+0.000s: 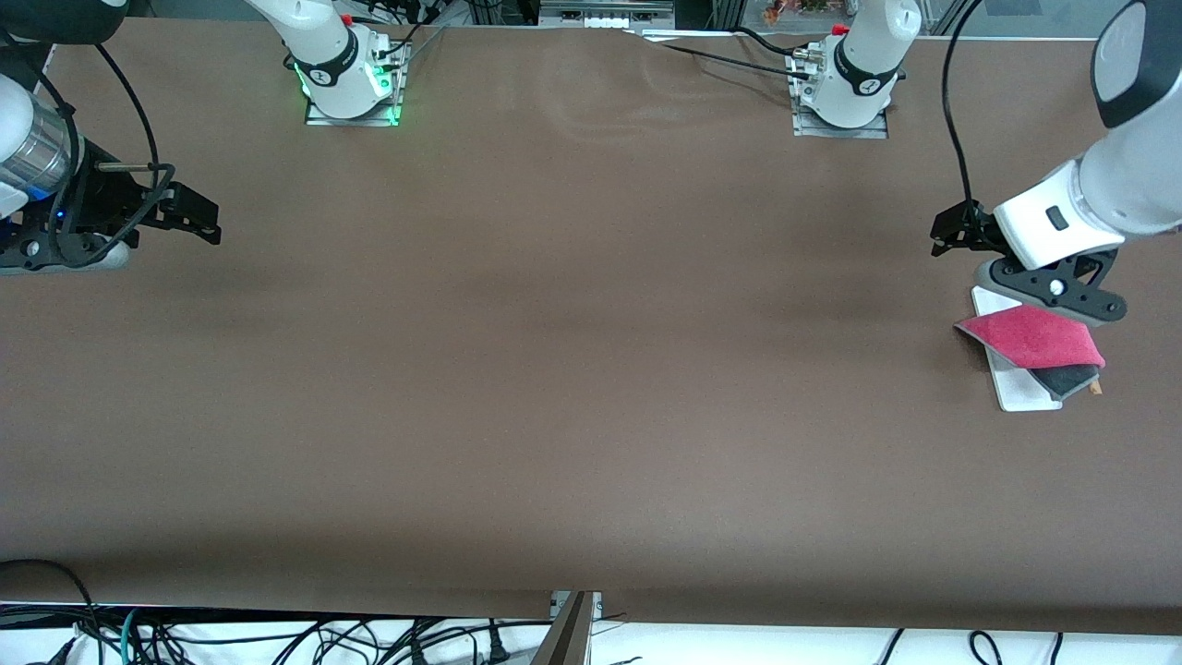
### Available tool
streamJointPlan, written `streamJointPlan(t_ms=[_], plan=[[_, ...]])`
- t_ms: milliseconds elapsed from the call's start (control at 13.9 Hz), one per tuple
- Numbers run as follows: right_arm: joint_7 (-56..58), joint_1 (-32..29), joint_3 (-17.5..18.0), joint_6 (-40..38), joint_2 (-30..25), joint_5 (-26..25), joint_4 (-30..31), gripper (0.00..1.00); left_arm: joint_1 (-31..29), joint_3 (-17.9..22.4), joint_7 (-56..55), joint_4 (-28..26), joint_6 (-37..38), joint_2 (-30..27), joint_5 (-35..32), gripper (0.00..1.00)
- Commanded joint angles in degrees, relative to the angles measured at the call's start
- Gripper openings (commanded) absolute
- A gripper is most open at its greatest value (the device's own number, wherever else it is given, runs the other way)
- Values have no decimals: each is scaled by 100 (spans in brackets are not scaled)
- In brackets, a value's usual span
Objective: Pass towel and hang on rack
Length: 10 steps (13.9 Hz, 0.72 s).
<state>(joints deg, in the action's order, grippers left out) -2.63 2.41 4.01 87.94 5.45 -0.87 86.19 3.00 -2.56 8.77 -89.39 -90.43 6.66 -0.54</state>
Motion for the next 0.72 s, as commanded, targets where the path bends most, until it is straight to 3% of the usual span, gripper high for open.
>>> streamJointPlan(t_ms=[0,143,359,645], plan=[[-27,-4,20,-14,18,-45,-85,100,-571,-61,-315,-1226,-1078,-953,98,100],[-27,-4,20,-14,18,-45,-85,100,-485,79,-323,-1327,-1056,-1185,46,100],[-27,-4,20,-5,18,-45,-85,100,77,650,-376,-880,-565,-975,-7,100],[-27,-4,20,-14,18,-36,-85,100,34,634,-402,-562,-44,-772,-271,100]])
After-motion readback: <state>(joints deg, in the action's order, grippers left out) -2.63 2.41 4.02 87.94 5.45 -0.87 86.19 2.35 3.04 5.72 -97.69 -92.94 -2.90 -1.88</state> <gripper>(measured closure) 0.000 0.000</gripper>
